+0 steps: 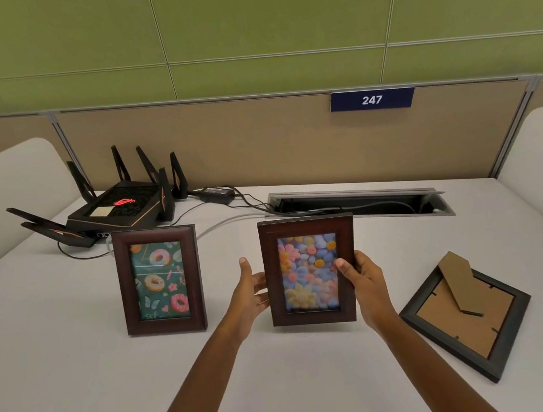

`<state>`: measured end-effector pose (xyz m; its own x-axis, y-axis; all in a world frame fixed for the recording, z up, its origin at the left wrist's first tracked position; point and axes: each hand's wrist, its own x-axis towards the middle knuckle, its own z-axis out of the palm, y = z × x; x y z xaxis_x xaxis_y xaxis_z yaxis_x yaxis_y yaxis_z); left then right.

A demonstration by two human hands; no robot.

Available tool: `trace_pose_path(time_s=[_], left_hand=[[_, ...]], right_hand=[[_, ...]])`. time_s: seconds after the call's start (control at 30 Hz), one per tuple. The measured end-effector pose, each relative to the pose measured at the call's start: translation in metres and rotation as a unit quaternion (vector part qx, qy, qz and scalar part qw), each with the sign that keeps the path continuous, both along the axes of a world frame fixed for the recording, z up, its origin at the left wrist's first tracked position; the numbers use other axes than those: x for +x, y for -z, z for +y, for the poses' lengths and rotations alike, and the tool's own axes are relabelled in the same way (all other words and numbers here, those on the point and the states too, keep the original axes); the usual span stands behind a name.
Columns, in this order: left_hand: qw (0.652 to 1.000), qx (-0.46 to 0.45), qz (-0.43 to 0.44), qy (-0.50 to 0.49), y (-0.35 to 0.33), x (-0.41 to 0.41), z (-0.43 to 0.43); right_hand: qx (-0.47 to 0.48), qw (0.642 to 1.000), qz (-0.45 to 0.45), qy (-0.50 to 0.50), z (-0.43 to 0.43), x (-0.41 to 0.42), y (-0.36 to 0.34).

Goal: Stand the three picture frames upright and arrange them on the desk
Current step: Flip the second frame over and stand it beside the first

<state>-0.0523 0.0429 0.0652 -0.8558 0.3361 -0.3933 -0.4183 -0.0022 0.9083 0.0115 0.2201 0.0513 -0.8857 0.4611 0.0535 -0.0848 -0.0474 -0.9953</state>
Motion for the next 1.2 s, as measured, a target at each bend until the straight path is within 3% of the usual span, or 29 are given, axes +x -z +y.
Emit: trace_pose_path(time_s=[0.2, 0.77, 0.9, 1.03, 1.2], left_hand=[[0.997, 0.074, -0.007, -0.022, 0.005, -0.016, -0.003], [0.997, 0.071, 0.0, -0.037, 0.012, -0.043, 0.005], [0.982, -0.02, 0.125, -0.139, 0.007, -0.031, 0.016], [0.9, -0.152, 0.354, -0.205, -0.005, -0.011, 0.026], [0.81, -0.234, 0.52, -0.14, -0.015, 0.017, 0.042]], right_hand=[[-0.038, 0.999, -0.007, -0.02, -0.013, -0.01, 0.005], [-0.005, 0.999, -0.032, -0.036, -0.01, -0.038, 0.016], [0.022, 0.998, -0.037, -0.04, -0.006, -0.037, 0.016], [0.113, 0.992, -0.053, -0.02, 0.003, -0.028, 0.015], [0.198, 0.978, -0.041, 0.055, 0.025, -0.004, 0.019]])
